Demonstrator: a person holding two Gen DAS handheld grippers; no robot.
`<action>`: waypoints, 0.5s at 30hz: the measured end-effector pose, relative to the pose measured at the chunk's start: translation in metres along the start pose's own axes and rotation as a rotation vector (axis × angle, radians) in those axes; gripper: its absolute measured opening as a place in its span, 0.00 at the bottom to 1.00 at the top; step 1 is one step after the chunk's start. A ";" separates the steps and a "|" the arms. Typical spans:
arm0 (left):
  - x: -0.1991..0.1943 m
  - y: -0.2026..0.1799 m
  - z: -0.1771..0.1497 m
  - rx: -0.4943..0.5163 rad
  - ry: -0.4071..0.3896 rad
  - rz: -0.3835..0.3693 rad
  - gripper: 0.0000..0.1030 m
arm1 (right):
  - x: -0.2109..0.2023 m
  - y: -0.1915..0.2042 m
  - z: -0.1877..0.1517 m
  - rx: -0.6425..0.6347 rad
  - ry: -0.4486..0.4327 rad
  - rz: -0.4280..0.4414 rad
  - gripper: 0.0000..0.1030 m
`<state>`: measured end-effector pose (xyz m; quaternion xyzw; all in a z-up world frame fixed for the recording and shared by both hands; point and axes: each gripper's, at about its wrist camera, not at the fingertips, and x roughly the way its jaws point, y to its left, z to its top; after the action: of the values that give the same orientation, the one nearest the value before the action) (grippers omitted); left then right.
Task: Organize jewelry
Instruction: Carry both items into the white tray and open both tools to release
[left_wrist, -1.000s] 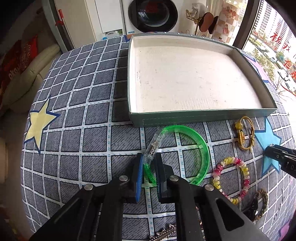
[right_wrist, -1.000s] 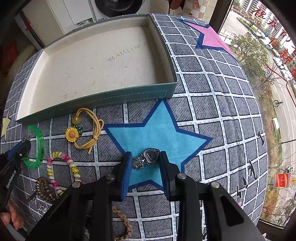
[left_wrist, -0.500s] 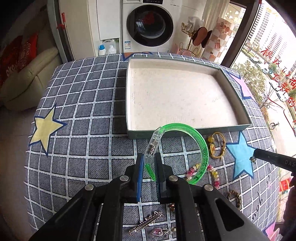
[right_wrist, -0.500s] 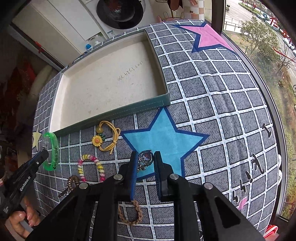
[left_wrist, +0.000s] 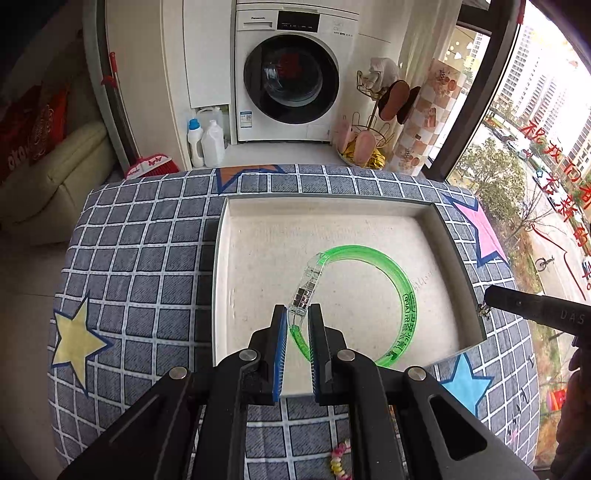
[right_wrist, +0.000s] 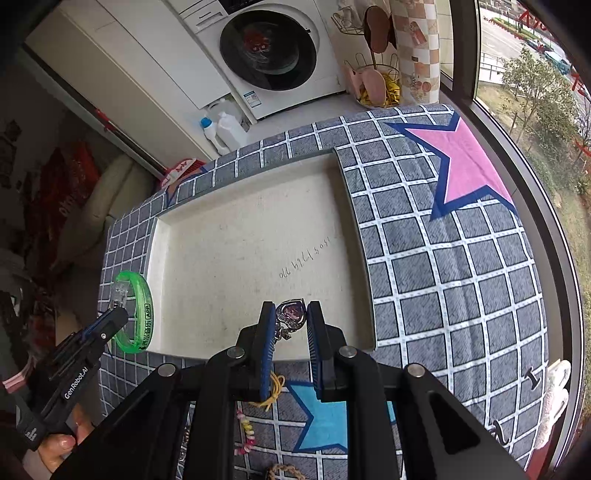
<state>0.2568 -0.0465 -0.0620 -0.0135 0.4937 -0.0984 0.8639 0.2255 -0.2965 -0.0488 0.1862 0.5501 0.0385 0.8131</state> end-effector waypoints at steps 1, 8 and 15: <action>0.007 -0.002 0.004 -0.002 0.004 0.006 0.23 | 0.005 0.002 0.006 -0.003 0.004 0.001 0.18; 0.056 -0.006 0.020 -0.028 0.052 0.059 0.23 | 0.052 -0.002 0.044 0.005 0.046 0.008 0.18; 0.092 -0.009 0.021 -0.006 0.091 0.131 0.23 | 0.087 -0.002 0.058 -0.014 0.097 -0.003 0.18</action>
<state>0.3186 -0.0739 -0.1282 0.0208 0.5328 -0.0405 0.8450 0.3124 -0.2903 -0.1075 0.1777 0.5889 0.0502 0.7868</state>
